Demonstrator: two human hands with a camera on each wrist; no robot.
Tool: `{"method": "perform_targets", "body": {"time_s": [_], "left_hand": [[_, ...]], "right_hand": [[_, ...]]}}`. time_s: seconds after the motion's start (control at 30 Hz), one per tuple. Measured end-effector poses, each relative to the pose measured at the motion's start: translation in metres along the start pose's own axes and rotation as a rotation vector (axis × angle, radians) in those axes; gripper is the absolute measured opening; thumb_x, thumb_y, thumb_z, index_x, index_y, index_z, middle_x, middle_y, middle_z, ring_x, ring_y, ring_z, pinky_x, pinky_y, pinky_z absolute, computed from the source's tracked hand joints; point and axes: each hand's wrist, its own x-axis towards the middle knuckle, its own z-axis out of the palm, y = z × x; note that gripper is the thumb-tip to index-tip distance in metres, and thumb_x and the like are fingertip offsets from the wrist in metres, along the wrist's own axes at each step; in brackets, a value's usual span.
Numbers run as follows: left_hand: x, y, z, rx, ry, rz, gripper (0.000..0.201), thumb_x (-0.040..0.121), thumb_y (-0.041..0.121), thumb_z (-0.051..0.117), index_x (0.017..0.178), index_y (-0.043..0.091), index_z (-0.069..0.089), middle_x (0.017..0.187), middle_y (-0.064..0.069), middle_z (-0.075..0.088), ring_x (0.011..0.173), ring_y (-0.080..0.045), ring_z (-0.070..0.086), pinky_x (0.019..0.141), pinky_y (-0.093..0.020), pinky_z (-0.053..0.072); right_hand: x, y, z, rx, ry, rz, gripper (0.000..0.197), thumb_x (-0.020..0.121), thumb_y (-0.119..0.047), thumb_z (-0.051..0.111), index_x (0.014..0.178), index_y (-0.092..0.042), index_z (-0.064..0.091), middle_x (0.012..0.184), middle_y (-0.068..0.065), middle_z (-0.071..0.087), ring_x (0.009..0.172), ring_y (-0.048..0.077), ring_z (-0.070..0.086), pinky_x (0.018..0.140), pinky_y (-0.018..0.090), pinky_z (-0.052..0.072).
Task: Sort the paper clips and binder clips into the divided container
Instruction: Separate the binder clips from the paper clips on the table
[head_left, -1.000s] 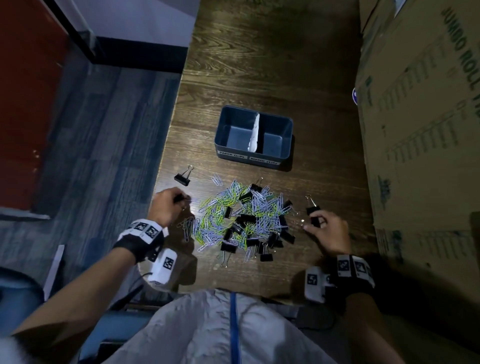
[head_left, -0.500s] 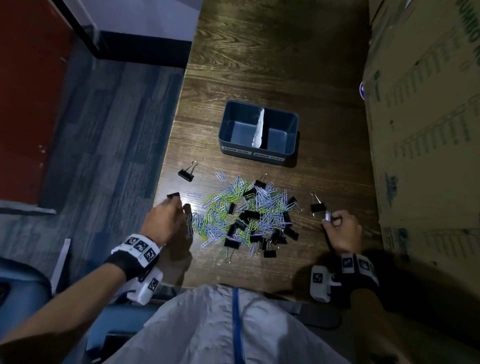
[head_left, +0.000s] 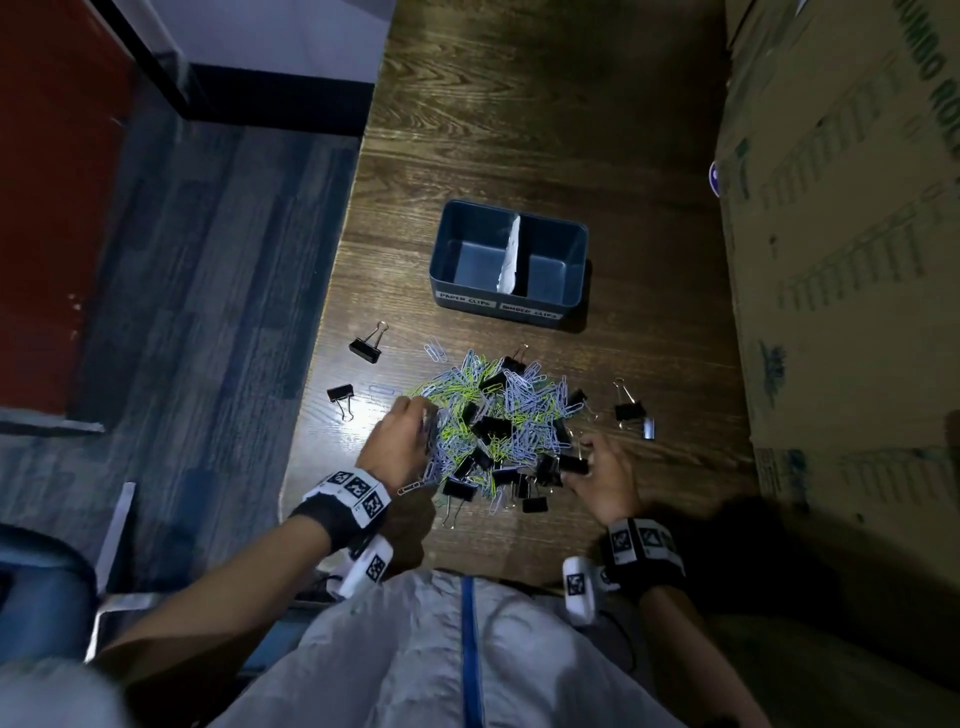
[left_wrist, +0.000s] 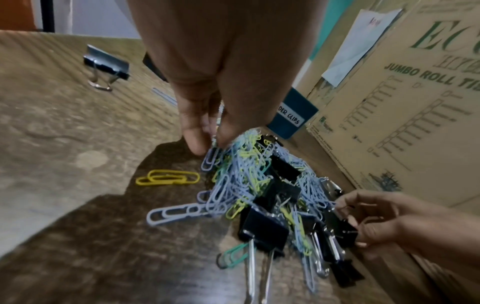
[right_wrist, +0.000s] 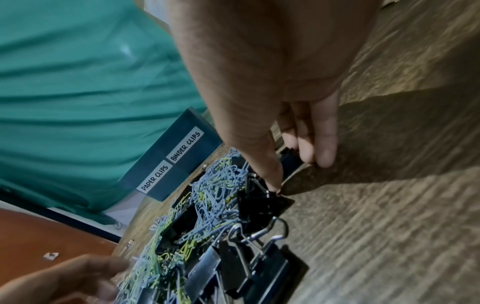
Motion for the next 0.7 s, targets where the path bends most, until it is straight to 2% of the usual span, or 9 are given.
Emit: {"method": "perform_targets", "body": {"time_s": [0.1, 0.2, 0.3, 0.4, 0.47, 0.53, 0.57, 0.63, 0.7], "left_hand": [[0.005, -0.005, -0.009, 0.042, 0.146, -0.127, 0.058, 0.078, -0.003, 0.067, 0.131, 0.008, 0.044, 0.126, -0.015, 0.043, 0.100, -0.031, 0.056, 0.086, -0.039, 0.053], [0.013, -0.005, -0.011, 0.095, 0.143, -0.184, 0.047, 0.082, 0.005, 0.067, 0.125, 0.003, 0.047, 0.124, -0.018, 0.040, 0.110, -0.036, 0.049, 0.090, -0.046, 0.051], [0.015, 0.008, -0.007, 0.112, 0.066, -0.018, 0.040, 0.085, 0.005, 0.064, 0.123, 0.003, 0.050, 0.122, -0.016, 0.045, 0.101, -0.031, 0.054, 0.084, -0.037, 0.051], [0.004, 0.023, -0.002, 0.180, 0.078, 0.174, 0.040, 0.086, 0.012, 0.066, 0.123, 0.008, 0.051, 0.121, -0.011, 0.047, 0.093, -0.021, 0.054, 0.064, -0.021, 0.042], [-0.004, 0.030, 0.006, 0.244, 0.028, 0.361, 0.036, 0.090, 0.022, 0.063, 0.122, 0.009, 0.052, 0.116, -0.009, 0.050, 0.091, -0.020, 0.056, 0.062, -0.020, 0.040], [-0.010, 0.032, 0.018, 0.346, -0.083, 0.535, 0.039, 0.091, 0.032, 0.063, 0.123, 0.013, 0.051, 0.116, -0.008, 0.051, 0.093, -0.020, 0.056, 0.065, -0.024, 0.047], [-0.011, 0.033, 0.024, 0.411, -0.123, 0.566, 0.043, 0.090, 0.036, 0.063, 0.125, 0.015, 0.049, 0.119, -0.009, 0.051, 0.096, -0.022, 0.055, 0.067, -0.029, 0.051], [-0.011, 0.037, 0.030, 0.508, -0.164, 0.513, 0.050, 0.090, 0.041, 0.062, 0.129, 0.016, 0.044, 0.128, -0.011, 0.046, 0.108, -0.025, 0.051, 0.076, -0.039, 0.053], [-0.010, 0.044, 0.032, 0.533, -0.169, 0.456, 0.049, 0.092, 0.037, 0.060, 0.131, 0.015, 0.042, 0.132, -0.012, 0.045, 0.115, -0.026, 0.046, 0.081, -0.040, 0.052]], "right_hand": [[0.000, 0.001, -0.001, 0.009, 0.003, 0.015, 0.063, 0.076, -0.016, 0.083, 0.127, -0.033, 0.052, 0.137, 0.001, 0.044, 0.120, 0.026, 0.054, 0.097, 0.044, 0.051], [-0.003, -0.002, 0.001, -0.023, 0.012, -0.024, 0.064, 0.078, -0.016, 0.082, 0.131, -0.033, 0.051, 0.141, 0.000, 0.042, 0.124, 0.025, 0.053, 0.099, 0.046, 0.051], [-0.005, -0.010, 0.003, -0.071, 0.049, -0.060, 0.057, 0.080, -0.014, 0.079, 0.129, -0.028, 0.055, 0.142, 0.000, 0.045, 0.124, 0.025, 0.053, 0.099, 0.040, 0.050], [-0.007, -0.014, 0.002, -0.094, 0.087, -0.089, 0.054, 0.078, -0.011, 0.080, 0.125, -0.026, 0.058, 0.138, 0.002, 0.050, 0.119, 0.027, 0.057, 0.095, 0.040, 0.053], [-0.008, -0.014, 0.002, -0.093, 0.112, -0.116, 0.048, 0.076, -0.010, 0.081, 0.117, -0.023, 0.060, 0.131, 0.002, 0.056, 0.115, 0.027, 0.058, 0.091, 0.041, 0.054], [-0.008, -0.013, 0.001, -0.089, 0.121, -0.144, 0.043, 0.075, -0.009, 0.081, 0.110, -0.021, 0.060, 0.125, 0.002, 0.059, 0.112, 0.025, 0.057, 0.088, 0.039, 0.053], [-0.008, -0.013, 0.001, -0.086, 0.121, -0.158, 0.042, 0.074, -0.009, 0.082, 0.108, -0.022, 0.060, 0.123, 0.002, 0.060, 0.110, 0.025, 0.057, 0.087, 0.038, 0.052], [-0.007, -0.010, 0.001, -0.066, 0.122, -0.190, 0.043, 0.072, -0.009, 0.083, 0.105, -0.023, 0.059, 0.120, 0.002, 0.060, 0.107, 0.025, 0.059, 0.086, 0.039, 0.053], [-0.006, -0.008, 0.000, -0.040, 0.115, -0.184, 0.042, 0.072, -0.012, 0.085, 0.104, -0.025, 0.061, 0.120, 0.001, 0.061, 0.104, 0.022, 0.061, 0.087, 0.042, 0.055]]}}
